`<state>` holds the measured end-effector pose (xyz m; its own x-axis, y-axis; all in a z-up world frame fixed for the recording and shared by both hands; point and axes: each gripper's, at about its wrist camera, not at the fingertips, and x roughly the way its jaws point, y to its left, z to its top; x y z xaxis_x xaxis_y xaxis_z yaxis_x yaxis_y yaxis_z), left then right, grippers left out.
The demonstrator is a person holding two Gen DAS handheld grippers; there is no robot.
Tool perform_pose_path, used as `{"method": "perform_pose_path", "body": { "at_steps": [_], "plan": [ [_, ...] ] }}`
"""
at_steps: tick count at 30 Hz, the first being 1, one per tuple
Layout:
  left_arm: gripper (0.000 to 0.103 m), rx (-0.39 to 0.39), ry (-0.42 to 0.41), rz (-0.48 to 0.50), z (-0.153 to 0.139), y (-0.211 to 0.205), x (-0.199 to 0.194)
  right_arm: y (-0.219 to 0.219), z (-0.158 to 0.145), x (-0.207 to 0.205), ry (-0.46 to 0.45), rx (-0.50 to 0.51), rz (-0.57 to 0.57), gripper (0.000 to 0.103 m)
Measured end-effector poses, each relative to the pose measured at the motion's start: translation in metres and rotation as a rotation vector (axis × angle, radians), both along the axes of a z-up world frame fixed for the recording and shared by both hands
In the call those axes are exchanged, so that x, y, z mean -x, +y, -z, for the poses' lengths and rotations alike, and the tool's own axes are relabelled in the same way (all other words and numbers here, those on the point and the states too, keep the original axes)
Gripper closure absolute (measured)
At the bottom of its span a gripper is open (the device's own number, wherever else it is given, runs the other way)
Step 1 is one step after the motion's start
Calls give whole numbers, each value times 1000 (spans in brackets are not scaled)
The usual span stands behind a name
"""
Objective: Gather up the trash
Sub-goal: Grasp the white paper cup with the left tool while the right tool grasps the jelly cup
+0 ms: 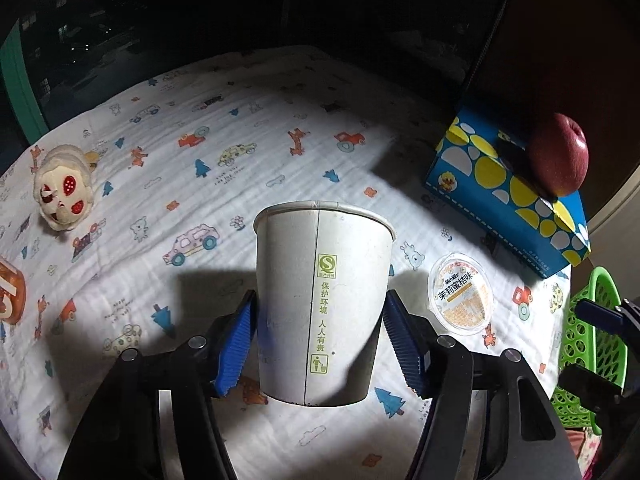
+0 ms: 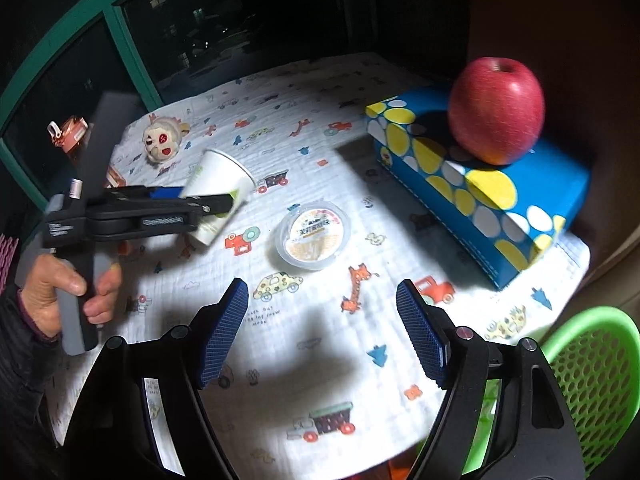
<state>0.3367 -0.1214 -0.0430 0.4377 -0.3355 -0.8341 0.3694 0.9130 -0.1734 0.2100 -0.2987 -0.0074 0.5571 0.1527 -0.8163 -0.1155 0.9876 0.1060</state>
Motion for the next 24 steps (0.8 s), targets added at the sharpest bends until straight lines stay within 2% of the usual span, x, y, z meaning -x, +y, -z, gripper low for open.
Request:
{"method": "perform_pose_path", "body": {
  "at_steps": [10, 15, 24],
  "plan": [
    [42, -5, -35, -44, -11, 36, 9, 24, 30, -42, 66, 61, -25, 25],
    [42, 5, -29, -58, -9, 46, 11, 22, 46, -59, 110, 21, -5, 25],
    [42, 9, -26, -67, -6, 53, 14, 26, 64, -75, 136, 30, 15, 25]
  ]
}}
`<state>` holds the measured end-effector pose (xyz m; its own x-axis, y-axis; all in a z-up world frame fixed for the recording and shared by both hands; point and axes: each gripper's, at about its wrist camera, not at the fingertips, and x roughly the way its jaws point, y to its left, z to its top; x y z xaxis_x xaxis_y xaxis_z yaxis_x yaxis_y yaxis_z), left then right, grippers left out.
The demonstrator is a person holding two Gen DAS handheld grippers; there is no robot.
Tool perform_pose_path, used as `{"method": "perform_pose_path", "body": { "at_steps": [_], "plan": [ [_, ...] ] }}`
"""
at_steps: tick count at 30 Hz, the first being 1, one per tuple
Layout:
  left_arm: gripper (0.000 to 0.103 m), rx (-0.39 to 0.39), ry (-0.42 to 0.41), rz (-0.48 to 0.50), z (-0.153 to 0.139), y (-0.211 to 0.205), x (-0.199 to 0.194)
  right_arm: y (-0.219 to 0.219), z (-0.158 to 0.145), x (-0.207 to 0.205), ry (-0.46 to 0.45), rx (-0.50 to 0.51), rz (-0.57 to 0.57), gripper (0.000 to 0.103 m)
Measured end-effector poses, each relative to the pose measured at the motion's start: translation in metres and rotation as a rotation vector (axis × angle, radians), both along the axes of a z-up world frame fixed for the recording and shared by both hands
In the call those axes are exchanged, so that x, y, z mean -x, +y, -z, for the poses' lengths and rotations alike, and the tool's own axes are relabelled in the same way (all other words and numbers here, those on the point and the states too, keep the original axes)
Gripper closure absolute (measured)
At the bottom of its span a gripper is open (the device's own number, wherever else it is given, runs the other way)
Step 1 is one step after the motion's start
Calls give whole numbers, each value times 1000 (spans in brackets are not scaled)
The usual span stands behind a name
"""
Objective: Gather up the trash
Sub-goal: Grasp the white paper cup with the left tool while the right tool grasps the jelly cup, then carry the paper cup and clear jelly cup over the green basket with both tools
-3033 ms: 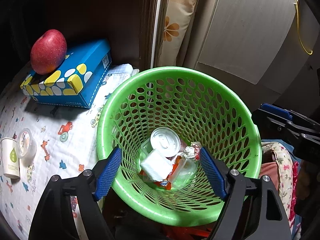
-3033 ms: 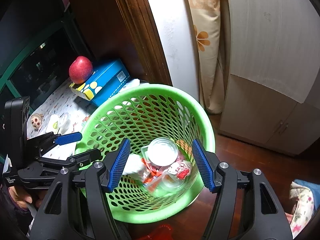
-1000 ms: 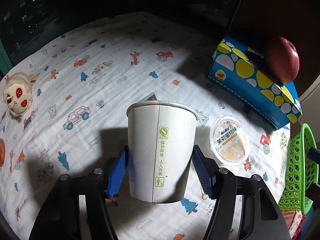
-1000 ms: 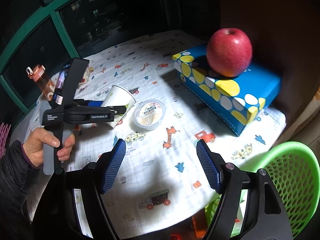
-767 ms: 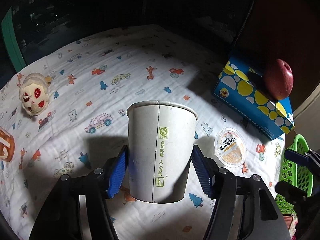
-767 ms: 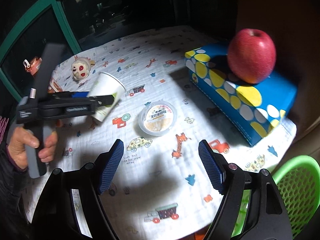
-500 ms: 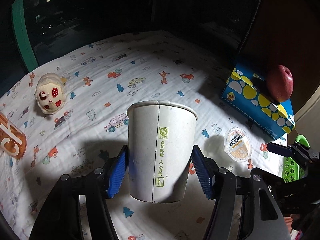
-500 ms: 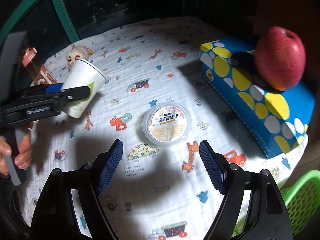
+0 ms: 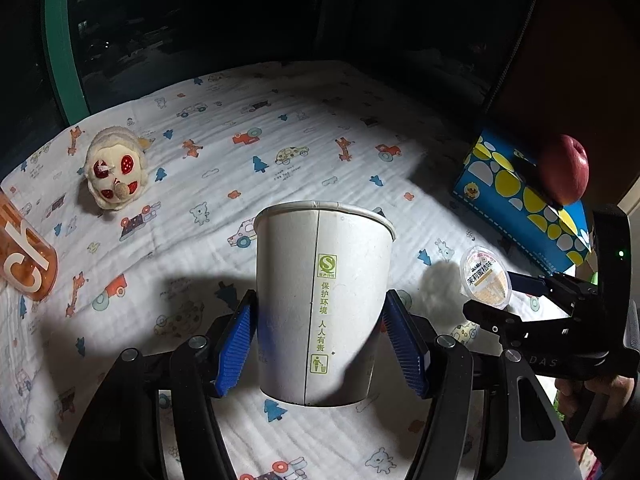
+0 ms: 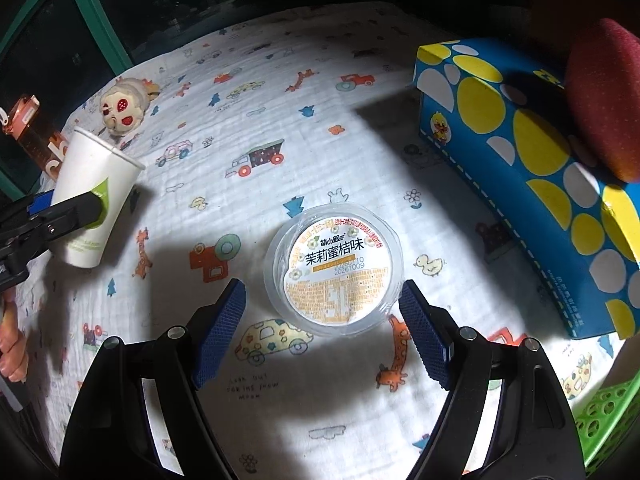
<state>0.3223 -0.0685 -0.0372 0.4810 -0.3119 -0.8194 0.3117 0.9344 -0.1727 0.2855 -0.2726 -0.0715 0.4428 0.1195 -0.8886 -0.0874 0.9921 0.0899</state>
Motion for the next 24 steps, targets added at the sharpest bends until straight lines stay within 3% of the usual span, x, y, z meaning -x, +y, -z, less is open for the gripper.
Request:
{"method": "perform_pose_path", "body": {
  "at_steps": [5, 8, 12, 24],
  "plan": [
    [42, 4, 6, -4, 1, 0, 2, 2, 6, -7, 5, 23, 8, 25],
    [42, 2, 7, -4, 2, 0, 5, 1, 7, -8, 1, 32, 12, 34],
    [42, 8, 8, -5, 1, 0, 9, -2, 4, -3, -10, 29, 14, 37],
    [42, 32, -22, 26, -21, -18, 46, -13, -34, 52, -58, -8, 21, 37]
  ]
}}
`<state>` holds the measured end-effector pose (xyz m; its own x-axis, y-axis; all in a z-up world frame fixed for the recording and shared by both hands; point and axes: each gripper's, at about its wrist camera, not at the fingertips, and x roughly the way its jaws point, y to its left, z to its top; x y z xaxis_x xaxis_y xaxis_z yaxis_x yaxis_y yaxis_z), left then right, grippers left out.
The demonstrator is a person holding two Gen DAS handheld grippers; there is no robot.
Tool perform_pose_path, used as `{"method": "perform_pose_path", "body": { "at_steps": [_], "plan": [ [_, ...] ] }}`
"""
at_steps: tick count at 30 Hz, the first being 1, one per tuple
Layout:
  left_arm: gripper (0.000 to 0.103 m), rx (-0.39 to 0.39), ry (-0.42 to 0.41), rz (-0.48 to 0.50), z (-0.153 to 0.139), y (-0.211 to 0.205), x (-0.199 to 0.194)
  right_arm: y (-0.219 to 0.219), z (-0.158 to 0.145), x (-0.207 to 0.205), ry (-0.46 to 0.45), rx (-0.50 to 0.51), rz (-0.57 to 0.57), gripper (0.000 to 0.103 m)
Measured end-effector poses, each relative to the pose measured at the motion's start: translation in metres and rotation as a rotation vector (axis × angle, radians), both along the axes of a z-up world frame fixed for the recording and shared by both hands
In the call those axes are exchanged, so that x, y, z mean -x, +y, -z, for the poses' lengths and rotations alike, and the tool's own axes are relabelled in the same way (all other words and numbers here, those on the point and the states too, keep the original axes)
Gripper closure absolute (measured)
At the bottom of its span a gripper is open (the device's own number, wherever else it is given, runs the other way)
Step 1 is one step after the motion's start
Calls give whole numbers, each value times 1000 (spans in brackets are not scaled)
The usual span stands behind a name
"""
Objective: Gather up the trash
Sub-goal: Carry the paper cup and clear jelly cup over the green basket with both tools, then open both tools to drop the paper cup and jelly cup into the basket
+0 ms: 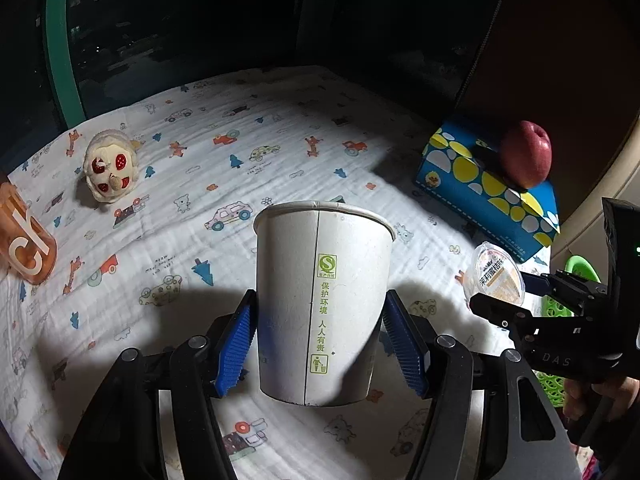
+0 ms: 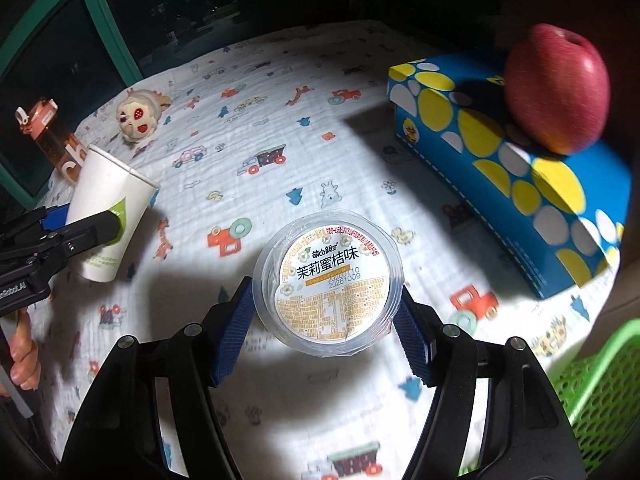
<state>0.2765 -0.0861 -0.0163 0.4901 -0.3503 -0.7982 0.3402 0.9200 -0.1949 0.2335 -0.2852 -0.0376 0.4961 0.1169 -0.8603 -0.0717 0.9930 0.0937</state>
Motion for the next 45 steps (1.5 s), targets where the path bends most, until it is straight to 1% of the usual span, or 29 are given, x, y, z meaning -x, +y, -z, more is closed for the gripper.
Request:
{"method": "perform_pose_path", "body": {
  "at_steps": [6, 12, 16, 21, 25, 27, 34, 39, 45],
  "plan": [
    [42, 19, -17, 34, -16, -20, 20, -14, -18, 35, -23, -18, 34, 37],
    [42, 42, -24, 76, -27, -49, 43, -38, -35, 72, -62, -56, 82, 37],
    [42, 53, -37, 115, -35, -73, 58, -57, -46, 100, -95, -30, 112, 37],
    [42, 67, -53, 169, -46, -106, 78, -93, -54, 137, -119, -19, 187, 37],
    [42, 64, -81, 228, -55, -136, 96, -127, -56, 166, -124, -5, 263, 37],
    [42, 68, -81, 248, -58, -149, 102, -142, -57, 176, -125, -3, 297, 37],
    [42, 78, -74, 316, -54, -182, 131, -195, -52, 211, -110, -8, 409, 36],
    [42, 69, -69, 368, -50, -206, 150, -217, -41, 225, -87, -23, 448, 35],
    [42, 74, -52, 402, -46, -232, 160, -236, -35, 238, -79, -34, 493, 34]
  ]
}}
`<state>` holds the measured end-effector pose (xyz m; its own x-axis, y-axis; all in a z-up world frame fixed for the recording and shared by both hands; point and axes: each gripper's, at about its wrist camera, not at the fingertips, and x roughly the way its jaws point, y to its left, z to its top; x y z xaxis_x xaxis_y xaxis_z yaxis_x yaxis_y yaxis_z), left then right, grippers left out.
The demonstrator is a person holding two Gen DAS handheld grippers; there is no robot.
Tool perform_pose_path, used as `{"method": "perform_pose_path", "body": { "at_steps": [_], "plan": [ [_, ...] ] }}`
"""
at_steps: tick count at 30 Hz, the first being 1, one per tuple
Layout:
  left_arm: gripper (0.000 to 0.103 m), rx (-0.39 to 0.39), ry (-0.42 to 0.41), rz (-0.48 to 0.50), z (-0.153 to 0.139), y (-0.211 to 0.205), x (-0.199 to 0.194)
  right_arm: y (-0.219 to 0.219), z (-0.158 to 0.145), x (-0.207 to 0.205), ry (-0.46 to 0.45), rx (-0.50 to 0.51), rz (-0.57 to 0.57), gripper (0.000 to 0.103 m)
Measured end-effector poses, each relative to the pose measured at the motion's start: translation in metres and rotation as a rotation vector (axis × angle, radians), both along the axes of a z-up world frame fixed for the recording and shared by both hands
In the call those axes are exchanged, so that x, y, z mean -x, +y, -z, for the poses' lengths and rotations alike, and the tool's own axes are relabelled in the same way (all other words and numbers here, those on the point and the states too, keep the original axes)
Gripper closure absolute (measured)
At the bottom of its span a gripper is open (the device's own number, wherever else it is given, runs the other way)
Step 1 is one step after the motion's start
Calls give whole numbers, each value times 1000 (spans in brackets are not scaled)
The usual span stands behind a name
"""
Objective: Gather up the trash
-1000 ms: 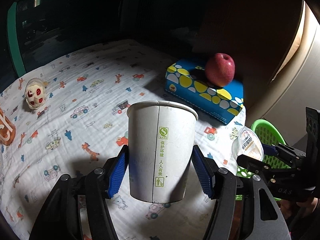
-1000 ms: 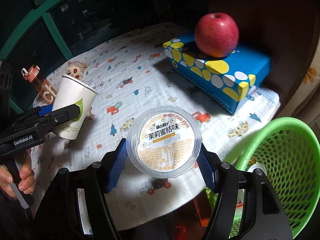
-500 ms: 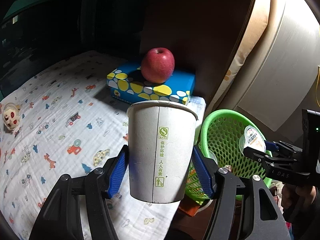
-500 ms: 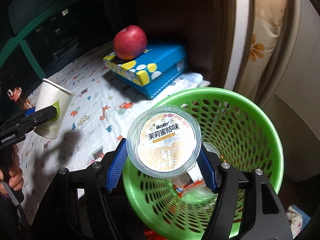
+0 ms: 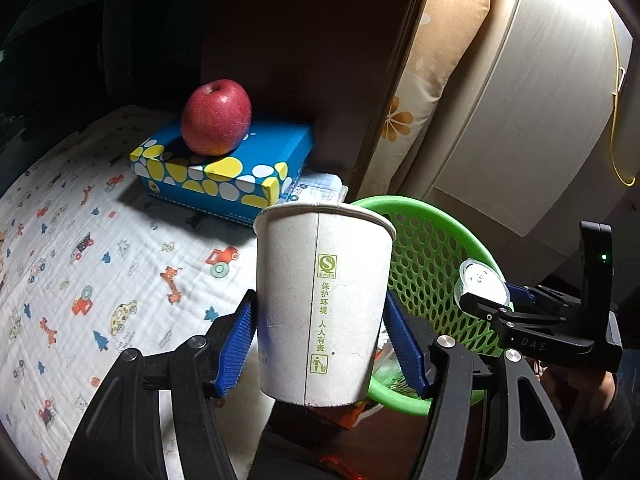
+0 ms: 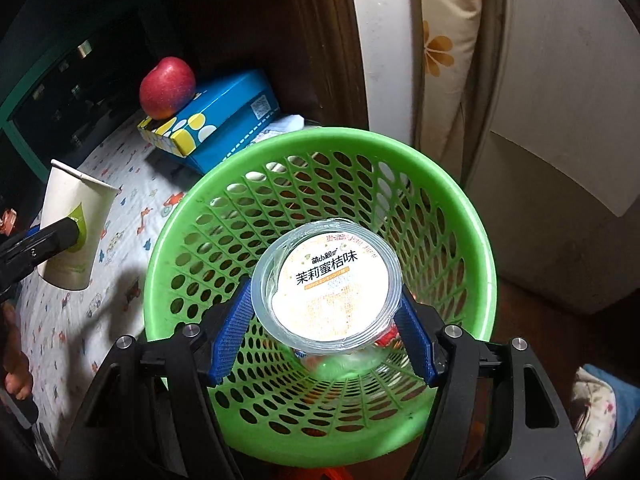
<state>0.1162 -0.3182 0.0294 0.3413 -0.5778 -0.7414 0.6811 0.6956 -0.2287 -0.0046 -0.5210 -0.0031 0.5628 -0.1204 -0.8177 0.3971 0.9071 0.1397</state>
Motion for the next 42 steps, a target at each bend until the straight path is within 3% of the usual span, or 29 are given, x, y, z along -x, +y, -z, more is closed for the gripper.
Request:
{"method": "perform_pose_path", "body": {
  "at_steps": [3, 12, 21, 30, 33, 42],
  "plan": [
    [42, -5, 8, 30, 4, -14, 7, -7, -1, 7, -11, 0, 22, 29],
    [42, -48, 21, 107, 18, -55, 22, -26, -5, 29, -42, -14, 71, 28],
    [40, -95, 40, 153, 34, -85, 35, -25, -21, 41, -101, 1, 50, 25],
    [36, -108, 67, 159, 42, -88, 38, -13, -31, 51, -121, 23, 28, 23],
    [31, -105, 47, 159, 39, -87, 40, -10, -32, 54, -120, 25, 27, 23],
    [26, -93, -6, 97, 21, -62, 38, 5, -36, 58, -127, 30, 1, 22]
  ]
}}
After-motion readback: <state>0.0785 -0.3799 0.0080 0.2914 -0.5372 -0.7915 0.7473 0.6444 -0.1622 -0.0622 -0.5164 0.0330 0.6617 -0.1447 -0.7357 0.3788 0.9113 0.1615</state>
